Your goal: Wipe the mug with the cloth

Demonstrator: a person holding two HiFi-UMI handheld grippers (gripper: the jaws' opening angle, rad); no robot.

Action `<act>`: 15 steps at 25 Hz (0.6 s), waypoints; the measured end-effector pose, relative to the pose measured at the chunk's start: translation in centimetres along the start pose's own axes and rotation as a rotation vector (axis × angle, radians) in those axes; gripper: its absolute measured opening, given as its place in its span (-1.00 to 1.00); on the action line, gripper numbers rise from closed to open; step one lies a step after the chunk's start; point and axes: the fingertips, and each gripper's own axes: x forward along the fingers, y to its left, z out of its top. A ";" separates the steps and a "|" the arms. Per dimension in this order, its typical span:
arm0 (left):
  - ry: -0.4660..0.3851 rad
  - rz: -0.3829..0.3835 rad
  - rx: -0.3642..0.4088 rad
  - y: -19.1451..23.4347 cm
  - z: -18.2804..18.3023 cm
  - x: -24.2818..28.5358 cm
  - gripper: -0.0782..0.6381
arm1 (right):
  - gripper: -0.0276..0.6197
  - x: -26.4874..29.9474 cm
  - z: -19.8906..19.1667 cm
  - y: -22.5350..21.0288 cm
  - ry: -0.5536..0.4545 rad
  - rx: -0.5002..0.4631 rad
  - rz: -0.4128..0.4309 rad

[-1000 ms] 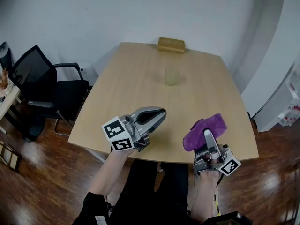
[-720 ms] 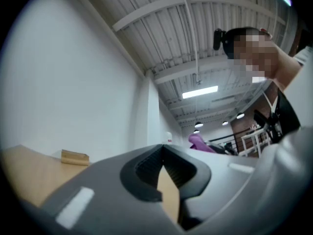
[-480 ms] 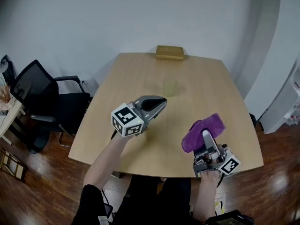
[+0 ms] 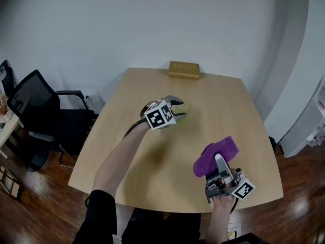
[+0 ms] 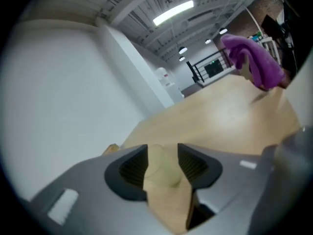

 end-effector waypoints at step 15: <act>0.155 -0.102 0.035 -1.6 -3.8 2.9 -0.64 | -0.73 -0.4 -0.4 -1.8 0.008 0.024 -0.049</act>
